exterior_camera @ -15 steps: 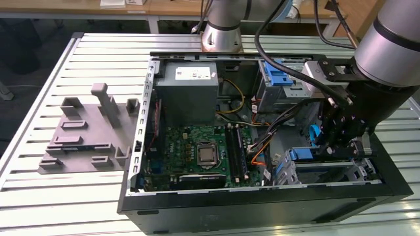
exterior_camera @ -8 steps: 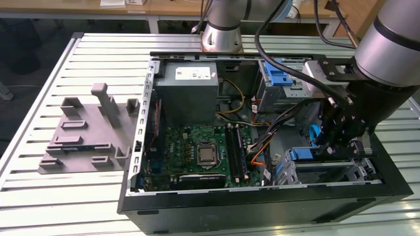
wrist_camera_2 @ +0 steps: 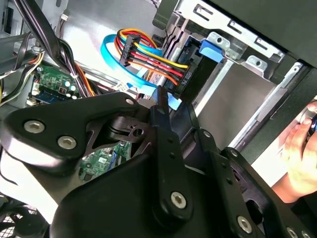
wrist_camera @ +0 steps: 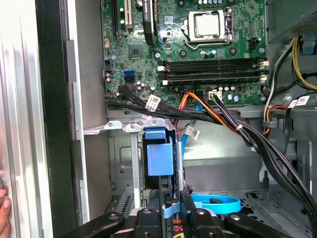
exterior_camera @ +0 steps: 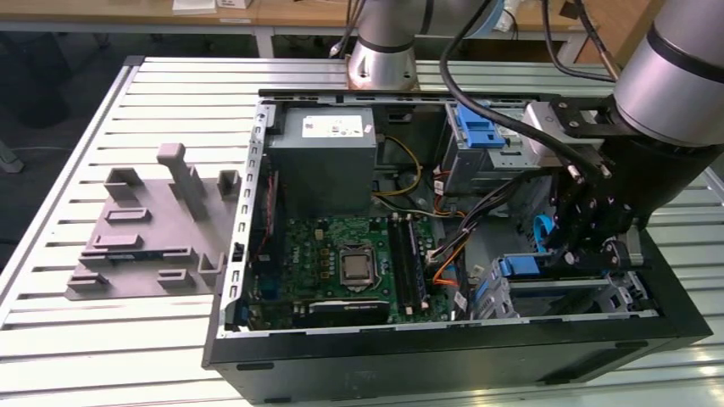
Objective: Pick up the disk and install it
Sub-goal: 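Insert the second disk wire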
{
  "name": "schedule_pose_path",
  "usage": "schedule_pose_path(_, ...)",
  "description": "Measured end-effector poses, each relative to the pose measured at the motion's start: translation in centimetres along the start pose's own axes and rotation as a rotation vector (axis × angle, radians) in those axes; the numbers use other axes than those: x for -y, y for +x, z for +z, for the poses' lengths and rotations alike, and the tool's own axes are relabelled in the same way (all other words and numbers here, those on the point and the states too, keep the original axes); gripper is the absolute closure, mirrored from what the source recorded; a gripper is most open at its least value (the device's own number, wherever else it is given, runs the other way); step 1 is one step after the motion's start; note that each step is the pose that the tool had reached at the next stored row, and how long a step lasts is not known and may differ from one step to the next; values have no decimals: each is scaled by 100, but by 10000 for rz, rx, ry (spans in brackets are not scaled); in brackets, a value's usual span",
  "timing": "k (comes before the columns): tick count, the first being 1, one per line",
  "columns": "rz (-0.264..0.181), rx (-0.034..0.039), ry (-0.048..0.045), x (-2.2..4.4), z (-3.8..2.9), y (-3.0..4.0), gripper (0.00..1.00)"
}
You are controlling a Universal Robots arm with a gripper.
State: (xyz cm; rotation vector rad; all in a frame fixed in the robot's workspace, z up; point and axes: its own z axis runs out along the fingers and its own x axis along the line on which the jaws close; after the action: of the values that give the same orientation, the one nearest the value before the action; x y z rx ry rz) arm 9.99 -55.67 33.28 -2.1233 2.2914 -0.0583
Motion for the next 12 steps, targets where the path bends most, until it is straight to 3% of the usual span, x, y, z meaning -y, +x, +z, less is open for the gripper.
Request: schedule_pose_path(12,1,0,0,3,-82,1,69)
